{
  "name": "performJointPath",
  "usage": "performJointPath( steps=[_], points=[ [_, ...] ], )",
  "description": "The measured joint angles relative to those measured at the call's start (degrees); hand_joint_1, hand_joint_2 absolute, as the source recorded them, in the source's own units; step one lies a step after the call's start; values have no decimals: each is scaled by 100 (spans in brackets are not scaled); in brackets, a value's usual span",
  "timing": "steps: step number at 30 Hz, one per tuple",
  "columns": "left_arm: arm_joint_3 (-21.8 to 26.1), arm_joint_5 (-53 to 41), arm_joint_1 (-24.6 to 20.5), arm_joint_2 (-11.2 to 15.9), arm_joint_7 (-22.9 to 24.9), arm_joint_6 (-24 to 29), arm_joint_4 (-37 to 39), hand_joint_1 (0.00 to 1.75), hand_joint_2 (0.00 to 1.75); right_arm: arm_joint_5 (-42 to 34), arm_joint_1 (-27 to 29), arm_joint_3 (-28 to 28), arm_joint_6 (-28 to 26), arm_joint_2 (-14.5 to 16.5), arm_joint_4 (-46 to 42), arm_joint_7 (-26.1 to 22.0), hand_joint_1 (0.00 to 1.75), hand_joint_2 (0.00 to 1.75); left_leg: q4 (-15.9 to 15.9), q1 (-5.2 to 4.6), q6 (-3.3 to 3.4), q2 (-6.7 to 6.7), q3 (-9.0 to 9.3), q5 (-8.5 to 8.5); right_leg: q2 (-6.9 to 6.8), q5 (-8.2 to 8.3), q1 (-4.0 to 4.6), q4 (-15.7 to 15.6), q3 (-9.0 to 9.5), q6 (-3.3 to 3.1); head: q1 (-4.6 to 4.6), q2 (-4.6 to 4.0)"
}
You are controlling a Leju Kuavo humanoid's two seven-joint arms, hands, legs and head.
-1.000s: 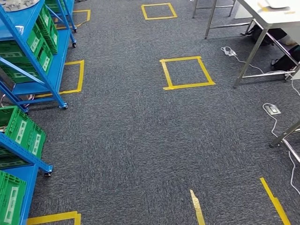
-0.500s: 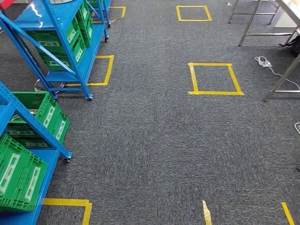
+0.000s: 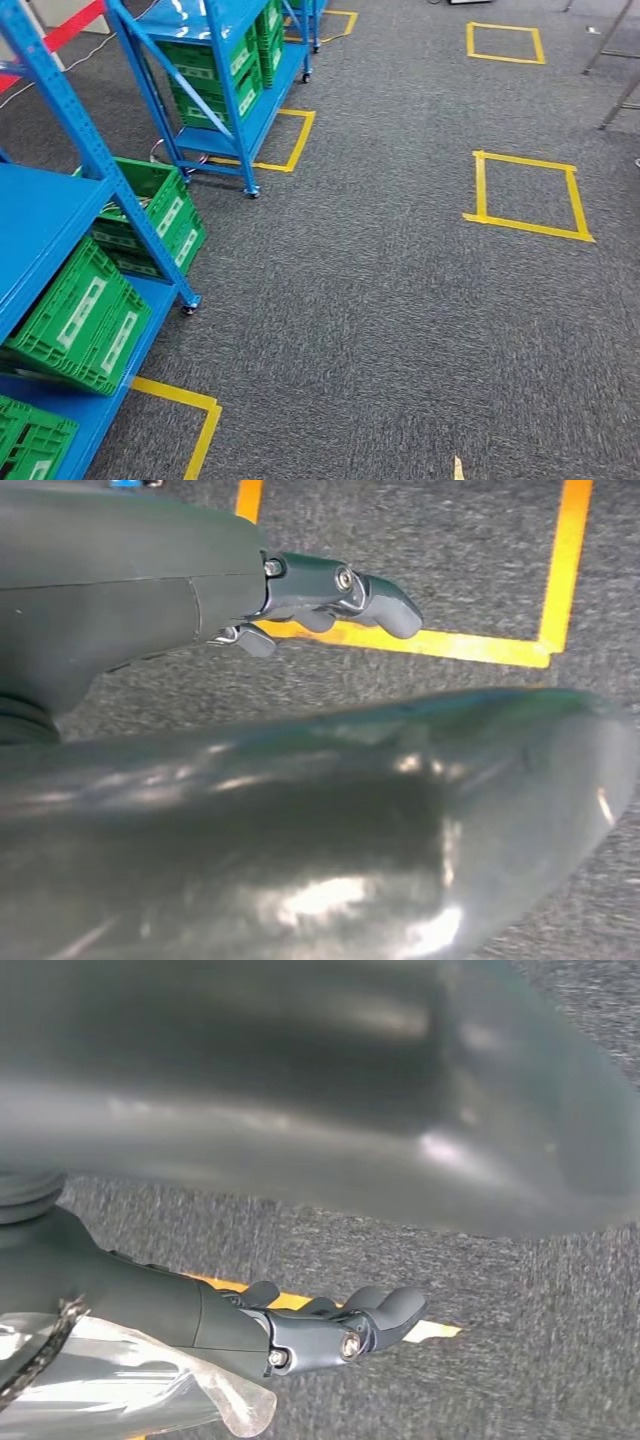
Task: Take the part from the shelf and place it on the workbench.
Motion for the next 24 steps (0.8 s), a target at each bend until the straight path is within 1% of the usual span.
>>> performJointPath(
  steps=[1,2,3,4,5,6,7,8,9,10,11,12,13,14,15,16,17,18,19,20,21,22,23,24],
  points=[
    [-42,9,31,-4,13,-3,-42,0,0,-1,-10,2,-5,0,0,2,0,0,-4,-9,47,-67,-19,6,-53,-8,1,3,30,22,4,0],
    [-78,15,69,-6,27,-5,-83,0,0,-2,-23,4,-11,0,0,3,0,0,-11,-7,85,-121,-25,13,-50,-29,-13,9,41,48,3,0],
    [-108,24,109,-8,40,-5,-121,0,0,-2,-30,7,-14,0,0,2,0,0,-21,-3,121,-169,-28,22,49,-81,-28,56,36,74,7,0],
    [-139,33,136,-10,48,-5,-159,0,0,-3,-29,7,-15,0,0,1,0,0,-34,6,158,-219,-27,35,208,-189,-42,206,-30,95,14,0],
    [-174,44,152,-13,57,-5,-196,0,0,-4,-21,5,-17,0,2,1,0,0,-43,15,187,-275,-27,45,396,-349,-53,483,-174,112,26,0],
    [-211,62,160,-15,64,-5,-231,0,0,-5,-12,3,-18,0,6,1,0,0,-43,12,206,-338,-35,46,548,-532,-53,883,-371,115,40,0],
    [-249,78,164,-16,71,-4,-260,0,0,-6,-6,0,-20,0,11,2,0,0,-43,6,221,-410,-41,46,622,-689,-50,1316,-602,114,46,0],
    [-279,90,171,-16,78,-4,-279,0,0,-6,-2,-1,-21,0,19,2,0,0,-42,-1,228,-486,-40,45,649,-756,-45,1642,-795,106,49,0],
    [-305,97,182,-18,84,-5,-296,0,0,-6,-3,-2,-21,0,23,3,0,0,-42,-9,232,-565,-31,42,663,-707,-39,1775,-906,91,50,0],
    [-324,97,190,-20,89,-5,-308,0,0,-6,-3,-2,-22,0,27,3,0,0,-41,-15,235,-647,-16,38,681,-537,-34,1663,-902,68,50,0],
    [-338,98,197,-23,93,-5,-320,0,0,-6,-3,-2,-23,0,28,3,0,0,-41,-18,235,-731,3,32,726,-285,-30,1347,-798,38,49,0],
    [-356,99,200,-27,97,-5,-331,0,0,-6,-4,-4,-24,0,29,3,0,0,-41,-14,231,-813,15,25,860,-50,-27,952,-646,0,48,0],
    [-373,100,199,-30,100,-5,-340,0,0,-6,-1,-7,-24,0,30,2,0,0,-33,-16,219,-894,18,17,1004,125,-29,601,-510,-34,44,0],
    [-390,101,200,-33,104,-6,-351,0,0,-6,3,-10,-26,0,30,2,0,0,-26,-10,198,-969,4,14,1119,202,-28,341,-385,-64,45,0],
    [-408,102,207,-37,110,-7,-359,0,0,-5,6,-13,-28,0,31,3,0,0,-21,0,168,-1041,-26,17,1191,197,-27,208,-314,-86,47,0],
    [-421,103,217,-41,116,-6,-367,0,0,-4,8,-14,-30,0,31,2,0,0,-22,7,130,-1109,-53,28,1158,177,-24,156,-280,-98,46,0],
    [-431,110,231,-44,123,-5,-375,0,0,-4,4,-15,-31,1,31,2,0,0,-27,16,91,-1170,-72,36,1087,166,-33,96,-242,-111,50,0],
    [-439,126,250,-46,132,-3,-385,0,0,-3,-2,-15,-28,1,31,2,0,0,-1,12,59,-1137,-92,12,1012,178,-44,49,-224,-124,47,0],
    [-450,145,262,-46,138,-1,-402,0,0,-4,-5,-15,-26,2,31,-2,0,0,101,4,32,-1025,-136,-68,930,194,-55,3,-197,-139,33,0],
    [-465,170,271,-45,149,0,-422,0,0,-3,-3,-16,-20,2,32,-3,0,0,314,-4,9,-861,-229,-208,837,204,-65,-37,-172,-154,22,0],
    [-486,193,278,-43,160,-1,-445,0,0,-2,1,-18,-11,2,36,-4,0,0,639,-5,-13,-666,-381,-390,741,198,-56,-47,-152,-167,9,0],
    [-510,209,283,-42,170,-3,-463,0,0,-1,5,-20,-1,2,42,-5,0,0,1018,2,-38,-542,-560,-564,642,185,-49,-48,-147,-178,-1,0],
    [-534,224,293,-40,182,-5,-478,0,0,1,3,-22,10,2,50,-4,0,0,1337,14,-63,-477,-712,-671,541,166,-43,-47,-148,-183,1,0],
    [-556,240,312,-39,196,-7,-493,0,0,2,-2,-23,21,2,57,-5,0,0,1499,28,-85,-443,-789,-674,446,142,-41,-46,-143,-183,2,0]
  ],
)
